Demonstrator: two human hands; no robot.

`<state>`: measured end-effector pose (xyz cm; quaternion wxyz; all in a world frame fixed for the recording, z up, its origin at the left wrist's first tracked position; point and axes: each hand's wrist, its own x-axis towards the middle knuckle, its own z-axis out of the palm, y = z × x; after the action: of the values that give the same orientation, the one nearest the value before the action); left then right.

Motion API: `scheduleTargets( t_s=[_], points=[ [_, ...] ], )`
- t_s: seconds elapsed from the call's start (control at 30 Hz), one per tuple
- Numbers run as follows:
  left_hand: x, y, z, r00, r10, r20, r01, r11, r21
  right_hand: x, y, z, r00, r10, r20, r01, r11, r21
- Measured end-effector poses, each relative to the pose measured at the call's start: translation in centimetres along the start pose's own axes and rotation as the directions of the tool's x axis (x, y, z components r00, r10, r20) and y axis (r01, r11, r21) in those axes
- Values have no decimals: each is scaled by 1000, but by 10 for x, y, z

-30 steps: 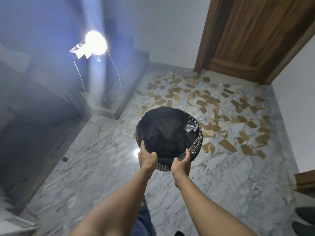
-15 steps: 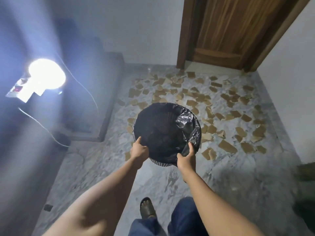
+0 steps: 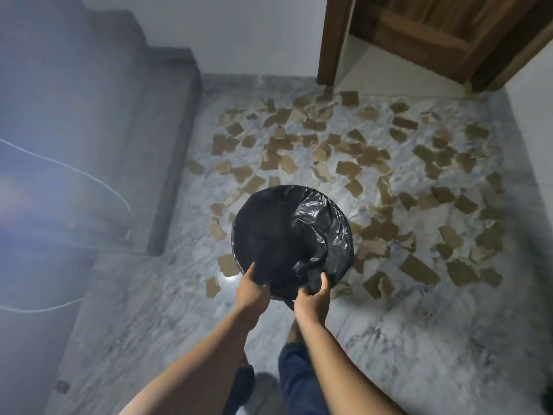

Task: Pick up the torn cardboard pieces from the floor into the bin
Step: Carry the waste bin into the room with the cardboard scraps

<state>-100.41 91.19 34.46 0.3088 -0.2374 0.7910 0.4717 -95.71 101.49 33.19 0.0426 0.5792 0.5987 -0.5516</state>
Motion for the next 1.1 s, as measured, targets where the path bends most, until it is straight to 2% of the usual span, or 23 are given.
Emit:
scheduleTargets(
  t_s=[0.1, 0.2, 0.37, 0.43, 0.67, 0.73, 0.87, 1.0, 1.03, 1.1],
  points=[
    [51, 7, 12, 1000, 0, -19, 1, 1000, 15, 53, 3, 23, 999, 32, -3, -32, 999, 28],
    [110, 12, 23, 1000, -15, -23, 16, 998, 65, 118, 20, 52, 994, 91, 67, -94, 994, 46],
    [222, 10, 43, 997, 71, 21, -73, 988, 138, 196, 7, 102, 993, 94, 73, -106, 978, 180],
    [268, 2, 48, 994, 106, -9, -105, 989, 106, 229, -2, 132, 989, 102, 107, -125, 964, 236],
    [452, 1, 28, 911, 379, -160, -362, 923, 128, 350, -35, 283, 960, -134, 245, 24, 914, 405],
    [518, 3, 10, 875, 439, -202, -421, 898, 127, 383, -49, 337, 933, -226, 279, 95, 904, 416],
    [632, 9, -15, 761, 574, -303, -559, 817, 143, 445, -61, 427, 831, -416, 370, 245, 870, 427],
    [703, 1, -19, 677, 637, -370, -660, 747, 80, 491, -62, 478, 772, -550, 319, 365, 794, 486],
    [708, 0, -20, 667, 649, -367, -679, 731, 59, 497, -63, 482, 780, -546, 306, 357, 789, 499],
    [697, 5, -12, 690, 639, -339, -663, 747, 57, 507, -66, 483, 795, -519, 315, 353, 817, 455]
  ],
)
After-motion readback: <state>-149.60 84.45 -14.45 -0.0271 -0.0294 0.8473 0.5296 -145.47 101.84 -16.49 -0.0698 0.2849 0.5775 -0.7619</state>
